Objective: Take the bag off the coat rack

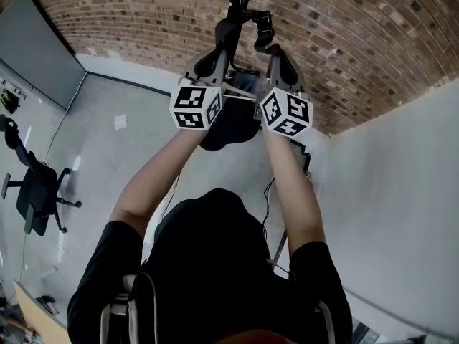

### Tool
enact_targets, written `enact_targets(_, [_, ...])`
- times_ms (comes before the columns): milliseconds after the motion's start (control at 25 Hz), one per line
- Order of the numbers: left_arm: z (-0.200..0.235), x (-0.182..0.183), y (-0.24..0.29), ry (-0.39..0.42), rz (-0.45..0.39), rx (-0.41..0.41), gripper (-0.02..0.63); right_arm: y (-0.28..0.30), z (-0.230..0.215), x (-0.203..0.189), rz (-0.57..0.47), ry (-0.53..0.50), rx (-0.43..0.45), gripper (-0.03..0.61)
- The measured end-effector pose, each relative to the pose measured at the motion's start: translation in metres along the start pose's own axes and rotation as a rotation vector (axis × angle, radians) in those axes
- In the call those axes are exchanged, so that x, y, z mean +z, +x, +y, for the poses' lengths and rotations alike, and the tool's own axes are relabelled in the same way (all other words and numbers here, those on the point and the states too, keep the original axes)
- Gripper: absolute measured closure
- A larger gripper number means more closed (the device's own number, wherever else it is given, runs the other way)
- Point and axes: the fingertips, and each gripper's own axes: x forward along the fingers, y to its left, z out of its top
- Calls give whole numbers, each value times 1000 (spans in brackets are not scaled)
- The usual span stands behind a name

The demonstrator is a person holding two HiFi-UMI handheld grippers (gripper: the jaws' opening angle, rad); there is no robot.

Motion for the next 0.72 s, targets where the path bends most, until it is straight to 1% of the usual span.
enact_targets(160, [-6,17,-9,-30,-37,-15,591,-11,2,21,-50,6,0,556])
enact_targets(320, [-13,37,-20,-33,-71,-36,591,-22,10,44,-106,6,23,556])
enact_targets(560, [-19,59,-39,-60,-117,-48,591,-44,13,65,-162,15,13,556])
enact_targets(720, [-29,69,-44,-52,-146,-92,591,-59,20,79,-221,24,8,556])
